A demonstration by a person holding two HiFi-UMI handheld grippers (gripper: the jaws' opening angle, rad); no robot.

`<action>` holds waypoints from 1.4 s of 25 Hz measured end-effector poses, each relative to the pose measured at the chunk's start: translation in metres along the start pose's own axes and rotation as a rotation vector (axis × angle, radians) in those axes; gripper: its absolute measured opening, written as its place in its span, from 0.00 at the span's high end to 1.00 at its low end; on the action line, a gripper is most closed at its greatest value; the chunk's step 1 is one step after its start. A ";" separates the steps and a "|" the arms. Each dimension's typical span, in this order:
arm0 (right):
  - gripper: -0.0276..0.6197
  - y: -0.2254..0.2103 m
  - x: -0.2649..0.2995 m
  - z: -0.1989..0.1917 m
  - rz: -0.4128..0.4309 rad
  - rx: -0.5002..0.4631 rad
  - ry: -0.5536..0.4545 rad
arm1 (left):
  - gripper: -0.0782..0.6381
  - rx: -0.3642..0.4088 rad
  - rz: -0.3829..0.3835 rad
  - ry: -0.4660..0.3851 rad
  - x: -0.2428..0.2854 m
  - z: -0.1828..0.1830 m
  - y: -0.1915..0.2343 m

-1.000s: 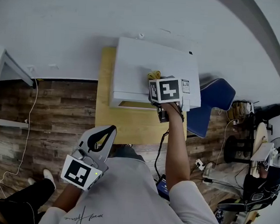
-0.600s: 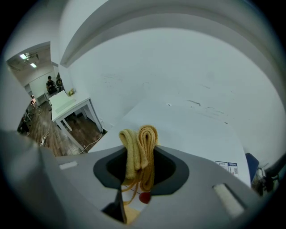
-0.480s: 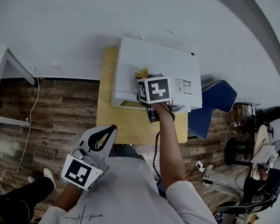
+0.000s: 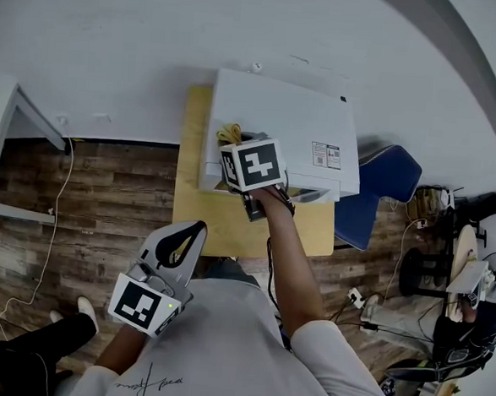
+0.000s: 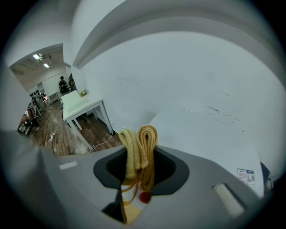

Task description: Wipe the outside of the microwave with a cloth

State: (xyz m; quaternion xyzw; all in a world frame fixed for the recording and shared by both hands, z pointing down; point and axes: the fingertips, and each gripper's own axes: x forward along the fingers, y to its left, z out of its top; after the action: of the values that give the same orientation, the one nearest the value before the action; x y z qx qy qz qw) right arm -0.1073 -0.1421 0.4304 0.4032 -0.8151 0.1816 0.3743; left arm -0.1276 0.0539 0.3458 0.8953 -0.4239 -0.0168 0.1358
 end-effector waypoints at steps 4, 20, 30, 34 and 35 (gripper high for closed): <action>0.77 0.024 -0.002 0.003 0.120 0.028 -0.045 | 0.90 -0.004 0.006 0.001 0.000 0.000 0.001; 0.77 0.023 -0.063 -0.008 0.269 0.132 -0.312 | 0.90 0.021 0.019 0.030 0.002 -0.004 0.005; 0.77 -0.026 -0.121 -0.027 0.178 0.160 -0.427 | 0.90 0.017 -0.007 0.024 0.013 -0.002 0.006; 0.77 -0.043 -0.139 -0.037 0.143 0.170 -0.467 | 0.90 0.030 -0.016 0.030 0.019 -0.001 0.005; 0.77 -0.046 -0.143 -0.039 0.136 0.165 -0.477 | 0.90 0.035 -0.018 0.032 0.021 -0.001 0.004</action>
State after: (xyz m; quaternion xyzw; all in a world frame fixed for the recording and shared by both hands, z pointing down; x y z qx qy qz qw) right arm 0.0039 -0.0721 0.3471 0.4082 -0.8879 0.1720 0.1241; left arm -0.1175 0.0355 0.3494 0.9014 -0.4140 0.0036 0.1265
